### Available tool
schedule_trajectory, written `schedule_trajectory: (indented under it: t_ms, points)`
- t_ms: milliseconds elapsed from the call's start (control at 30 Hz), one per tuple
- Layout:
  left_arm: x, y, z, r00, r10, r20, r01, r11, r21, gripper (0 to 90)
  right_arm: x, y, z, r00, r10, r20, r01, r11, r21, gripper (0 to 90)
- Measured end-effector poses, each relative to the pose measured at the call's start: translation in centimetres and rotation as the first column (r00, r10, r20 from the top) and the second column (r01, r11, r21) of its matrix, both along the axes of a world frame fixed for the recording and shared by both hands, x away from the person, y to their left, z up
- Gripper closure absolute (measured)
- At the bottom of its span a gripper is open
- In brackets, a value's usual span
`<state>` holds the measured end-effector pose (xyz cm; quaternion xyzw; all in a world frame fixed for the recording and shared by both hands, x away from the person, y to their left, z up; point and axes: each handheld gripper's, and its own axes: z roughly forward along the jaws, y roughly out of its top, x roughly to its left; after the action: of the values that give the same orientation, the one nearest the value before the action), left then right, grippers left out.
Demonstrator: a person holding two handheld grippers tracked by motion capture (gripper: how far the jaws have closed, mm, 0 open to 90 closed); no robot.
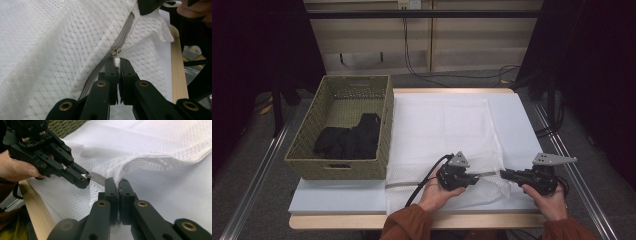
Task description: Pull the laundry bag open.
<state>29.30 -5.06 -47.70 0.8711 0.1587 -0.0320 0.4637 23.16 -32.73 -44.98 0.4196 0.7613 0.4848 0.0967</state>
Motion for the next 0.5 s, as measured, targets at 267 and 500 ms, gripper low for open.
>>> schedule_trajectory:
  t_ms: [267, 500]
  points:
    - [0.3, 0.6, -0.1, 0.9998, 0.021, 0.002, -0.021, 0.9995, -0.021, 86.4, -0.2, -0.2, 0.3, 0.9991, -0.035, 0.026, 0.034, 0.9994, 0.011, 87.5]
    - [0.5, 1.5, -0.1, 0.9994, 0.032, 0.009, -0.032, 0.9995, 0.0, 86.4, -0.2, -0.2, 0.3, 0.9991, -0.039, 0.015, 0.039, 0.9992, 0.014, 87.5]
